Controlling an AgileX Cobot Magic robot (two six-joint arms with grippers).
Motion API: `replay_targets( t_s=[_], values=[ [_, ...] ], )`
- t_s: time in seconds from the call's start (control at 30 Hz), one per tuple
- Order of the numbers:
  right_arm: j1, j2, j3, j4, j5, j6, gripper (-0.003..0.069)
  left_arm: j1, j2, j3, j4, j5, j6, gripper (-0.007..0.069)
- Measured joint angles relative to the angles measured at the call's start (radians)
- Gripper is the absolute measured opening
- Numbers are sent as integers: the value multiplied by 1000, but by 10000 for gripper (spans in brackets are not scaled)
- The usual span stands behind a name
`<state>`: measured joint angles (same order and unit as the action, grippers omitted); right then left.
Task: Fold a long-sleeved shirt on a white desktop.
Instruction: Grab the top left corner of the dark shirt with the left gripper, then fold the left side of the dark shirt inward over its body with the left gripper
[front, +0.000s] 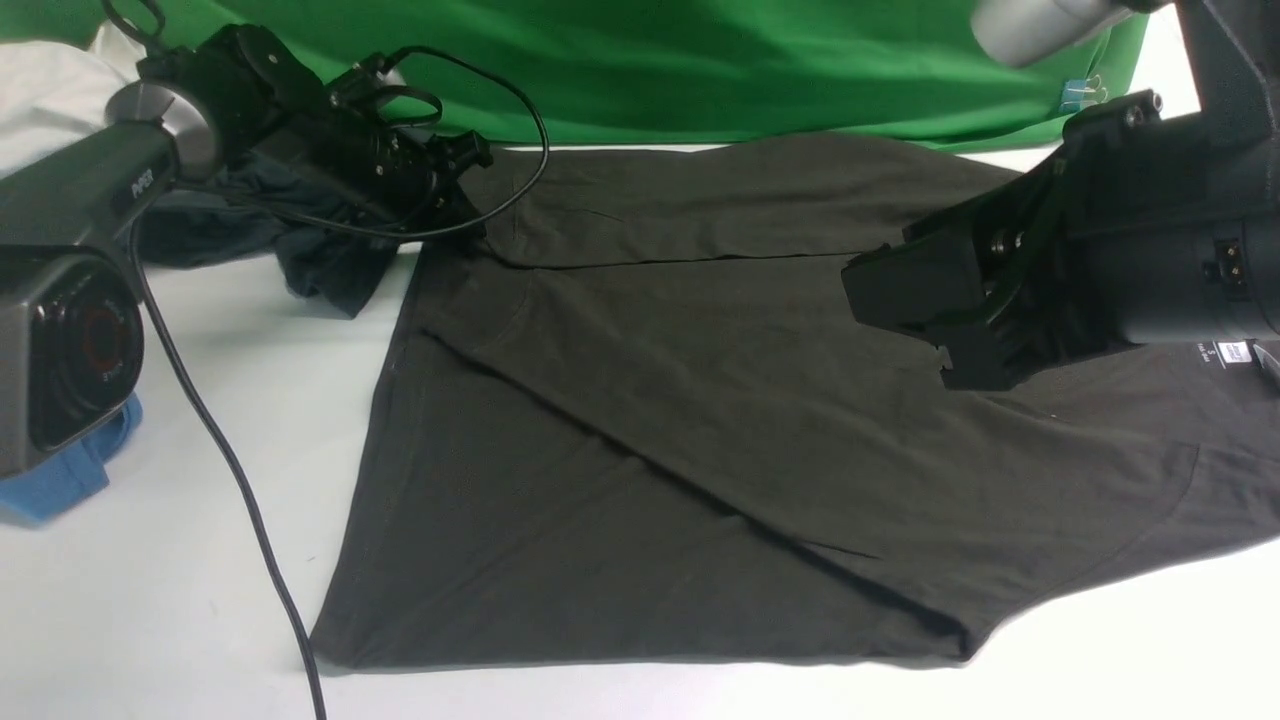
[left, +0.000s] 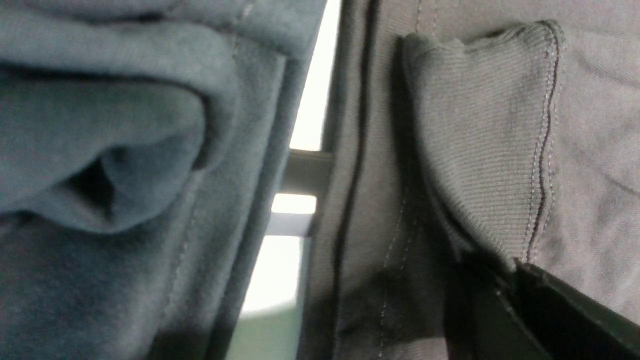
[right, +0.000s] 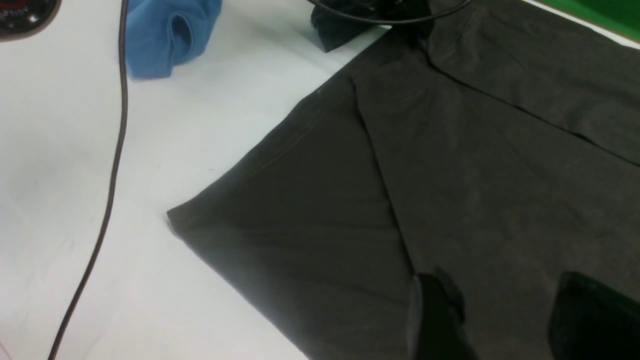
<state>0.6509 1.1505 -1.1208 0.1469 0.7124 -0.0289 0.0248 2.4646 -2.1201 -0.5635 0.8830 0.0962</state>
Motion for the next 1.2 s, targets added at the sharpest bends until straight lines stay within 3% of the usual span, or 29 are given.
replay_targets(
  t_s=[0.4,0.5,0.63,0.87,1.2],
  values=[
    [0,0,-1,-21,14,0,342,0,2,-121,22,123,2,39],
    [0,0,-9,-83,51,29,342,0,2,-195,28,184,2,39],
    [0,0,-50,-277,144,163,342,0,-26,-258,37,263,2,39],
    [0,0,-92,-411,227,249,342,0,-147,-256,82,332,10,39],
    [0,0,-93,-432,231,266,342,-15,-323,-51,96,336,37,39]
  ],
)
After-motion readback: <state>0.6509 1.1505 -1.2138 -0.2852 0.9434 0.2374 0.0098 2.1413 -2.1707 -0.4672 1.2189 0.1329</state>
